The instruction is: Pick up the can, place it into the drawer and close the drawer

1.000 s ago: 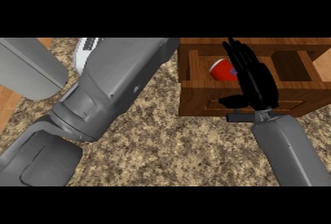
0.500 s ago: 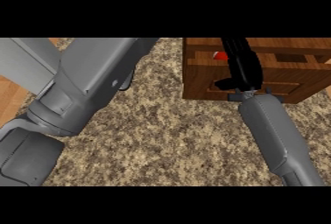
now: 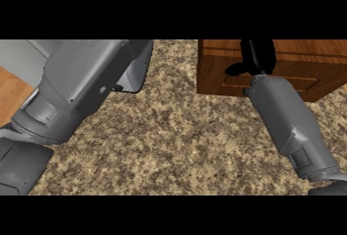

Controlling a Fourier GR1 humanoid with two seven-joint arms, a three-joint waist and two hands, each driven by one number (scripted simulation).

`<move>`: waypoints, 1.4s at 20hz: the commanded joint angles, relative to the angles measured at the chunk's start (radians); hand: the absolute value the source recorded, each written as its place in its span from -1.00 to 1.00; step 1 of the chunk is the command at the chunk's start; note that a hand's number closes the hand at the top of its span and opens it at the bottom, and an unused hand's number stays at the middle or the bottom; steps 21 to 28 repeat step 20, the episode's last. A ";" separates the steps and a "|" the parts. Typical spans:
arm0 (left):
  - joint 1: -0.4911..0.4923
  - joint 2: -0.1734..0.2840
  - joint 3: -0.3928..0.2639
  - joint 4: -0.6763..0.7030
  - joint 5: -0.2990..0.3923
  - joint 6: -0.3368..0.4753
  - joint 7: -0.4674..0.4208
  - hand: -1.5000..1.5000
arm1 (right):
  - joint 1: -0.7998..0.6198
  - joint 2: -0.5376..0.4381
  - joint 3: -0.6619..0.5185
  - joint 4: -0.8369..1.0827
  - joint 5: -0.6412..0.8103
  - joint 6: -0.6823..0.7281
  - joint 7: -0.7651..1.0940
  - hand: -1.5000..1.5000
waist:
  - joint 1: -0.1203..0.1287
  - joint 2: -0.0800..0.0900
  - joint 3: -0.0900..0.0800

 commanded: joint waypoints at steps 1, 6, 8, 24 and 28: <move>0.024 0.017 -0.014 -0.081 -0.009 0.021 0.065 -1.00 | -0.081 0.007 -0.018 0.110 0.029 -0.082 0.005 -1.00 | 0.017 -0.003 0.000; 0.102 0.100 -0.002 -0.119 -0.006 -0.061 0.044 -1.00 | -0.195 0.017 -0.029 0.189 0.040 -0.068 0.035 -1.00 | 0.022 0.008 -0.001; 0.103 0.073 -0.023 -0.163 -0.016 -0.037 0.068 -1.00 | -0.210 -0.011 -0.054 0.199 0.010 -0.063 -0.020 -1.00 | 0.032 0.007 0.000; 0.246 0.149 -0.035 -0.339 -0.015 -0.043 0.127 -1.00 | -0.260 0.018 -0.176 0.213 -0.128 -0.031 -0.168 -1.00 | 0.041 0.003 0.001; 0.246 0.149 -0.035 -0.339 -0.015 -0.043 0.127 -1.00 | -0.260 0.018 -0.176 0.213 -0.128 -0.031 -0.168 -1.00 | 0.041 0.003 0.001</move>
